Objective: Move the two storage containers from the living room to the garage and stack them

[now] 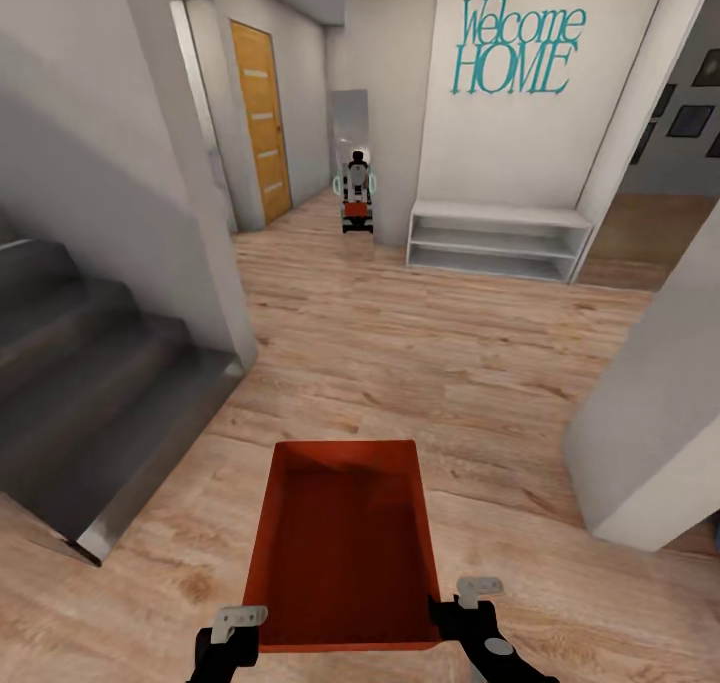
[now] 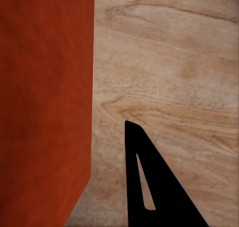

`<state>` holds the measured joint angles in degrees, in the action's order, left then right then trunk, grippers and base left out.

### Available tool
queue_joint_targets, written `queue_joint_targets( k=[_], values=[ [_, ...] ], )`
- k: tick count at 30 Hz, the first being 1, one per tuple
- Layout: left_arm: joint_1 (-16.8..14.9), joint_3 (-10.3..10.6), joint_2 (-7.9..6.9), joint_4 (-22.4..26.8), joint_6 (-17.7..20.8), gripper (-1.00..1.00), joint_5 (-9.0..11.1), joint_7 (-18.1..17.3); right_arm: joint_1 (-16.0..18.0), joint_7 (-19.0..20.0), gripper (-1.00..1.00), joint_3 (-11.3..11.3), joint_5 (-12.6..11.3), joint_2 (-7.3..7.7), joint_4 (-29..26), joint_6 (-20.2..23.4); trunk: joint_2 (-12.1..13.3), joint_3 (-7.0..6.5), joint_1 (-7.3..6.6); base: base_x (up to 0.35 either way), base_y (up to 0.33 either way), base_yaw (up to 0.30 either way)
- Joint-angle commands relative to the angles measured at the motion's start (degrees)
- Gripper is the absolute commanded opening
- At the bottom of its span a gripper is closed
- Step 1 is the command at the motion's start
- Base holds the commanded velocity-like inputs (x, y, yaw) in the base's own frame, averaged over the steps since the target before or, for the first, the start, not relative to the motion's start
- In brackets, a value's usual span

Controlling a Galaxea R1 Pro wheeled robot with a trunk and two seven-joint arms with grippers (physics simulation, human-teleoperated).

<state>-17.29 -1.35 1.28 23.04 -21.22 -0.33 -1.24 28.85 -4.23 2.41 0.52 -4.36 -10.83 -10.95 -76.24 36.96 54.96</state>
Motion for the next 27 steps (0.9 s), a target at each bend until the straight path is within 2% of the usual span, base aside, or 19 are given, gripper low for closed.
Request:
queue_joint_targets(
  k=[1, 27],
  values=[
    [-0.03, -0.76, -0.05, -0.02, -0.14, -1.0, 0.68, 0.54, 0.06, -0.69, -1.0, -0.56, 0.01, 0.85, 0.02, -0.21, -0.02, 0.04, 0.03, 0.347, 0.0, 0.0],
    [-0.03, -0.76, -0.05, -0.02, -0.14, -1.0, 0.68, 0.54, 0.06, -0.69, -1.0, -0.56, 0.01, 0.88, 0.02, -0.21, -0.02, 0.04, 0.03, 0.347, 0.0, 0.0]
  ],
)
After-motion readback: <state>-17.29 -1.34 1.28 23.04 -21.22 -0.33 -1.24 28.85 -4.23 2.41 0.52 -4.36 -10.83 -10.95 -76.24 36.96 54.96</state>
